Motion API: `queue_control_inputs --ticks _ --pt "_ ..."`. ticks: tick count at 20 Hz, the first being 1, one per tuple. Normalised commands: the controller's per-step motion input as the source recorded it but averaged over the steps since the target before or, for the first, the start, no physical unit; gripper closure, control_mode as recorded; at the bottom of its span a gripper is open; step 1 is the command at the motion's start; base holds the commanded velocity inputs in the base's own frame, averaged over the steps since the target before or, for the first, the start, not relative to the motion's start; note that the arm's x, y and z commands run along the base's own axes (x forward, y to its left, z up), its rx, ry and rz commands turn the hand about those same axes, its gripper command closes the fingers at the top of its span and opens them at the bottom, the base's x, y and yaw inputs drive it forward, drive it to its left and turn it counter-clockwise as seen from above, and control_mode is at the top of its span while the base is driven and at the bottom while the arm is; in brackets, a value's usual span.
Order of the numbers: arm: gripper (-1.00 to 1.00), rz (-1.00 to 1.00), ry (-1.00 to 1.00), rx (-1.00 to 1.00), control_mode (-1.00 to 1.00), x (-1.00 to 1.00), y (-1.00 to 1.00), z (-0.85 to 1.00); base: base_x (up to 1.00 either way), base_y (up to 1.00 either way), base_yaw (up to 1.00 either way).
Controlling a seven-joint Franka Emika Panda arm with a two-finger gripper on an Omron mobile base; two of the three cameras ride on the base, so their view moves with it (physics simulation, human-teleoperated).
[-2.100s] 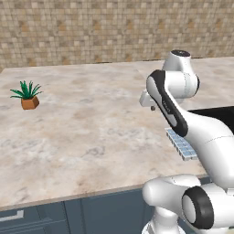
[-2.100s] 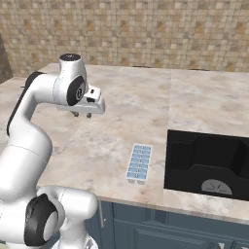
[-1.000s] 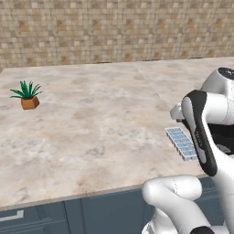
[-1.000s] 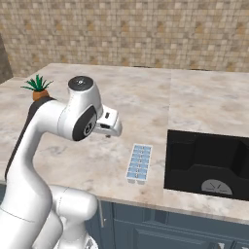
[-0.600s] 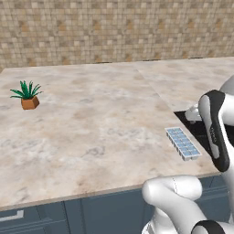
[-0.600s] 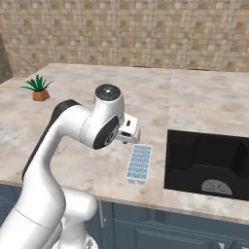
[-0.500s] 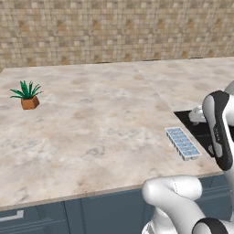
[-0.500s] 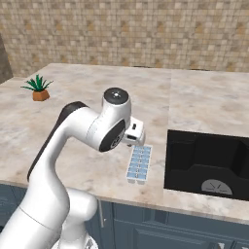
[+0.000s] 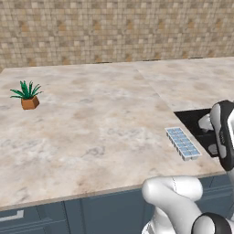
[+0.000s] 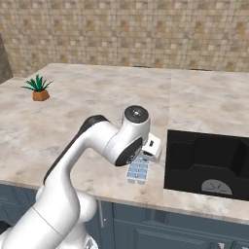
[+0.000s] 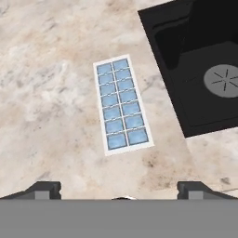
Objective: The ice cube tray has been filled with water. Take the tray and place it in the freezer to make ice. Close the freezer door after placing the tray.
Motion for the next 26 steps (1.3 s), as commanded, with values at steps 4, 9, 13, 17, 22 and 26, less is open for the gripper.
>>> queue_control_inputs --ticks 4,9,13,17,22,26 --pt "-1.00 -0.19 0.00 0.05 -1.00 0.11 -0.36 -0.46 0.00 0.00 0.00" --pt "-1.00 -0.02 0.02 0.13 -1.00 0.22 -0.51 -0.30 0.00 0.00 0.00" --pt "-1.00 0.01 0.08 0.22 -1.00 0.35 -0.48 -0.14 0.00 0.00 0.00" --pt "-1.00 0.08 0.10 0.26 -1.00 0.28 -0.31 -0.06 0.00 0.00 0.00" --pt "-1.00 0.13 0.08 0.19 -1.00 0.25 -0.08 -0.10 0.00 0.00 0.00" --pt "-1.00 0.11 0.03 0.06 -1.00 0.13 0.00 -0.29 0.00 0.00 0.00"
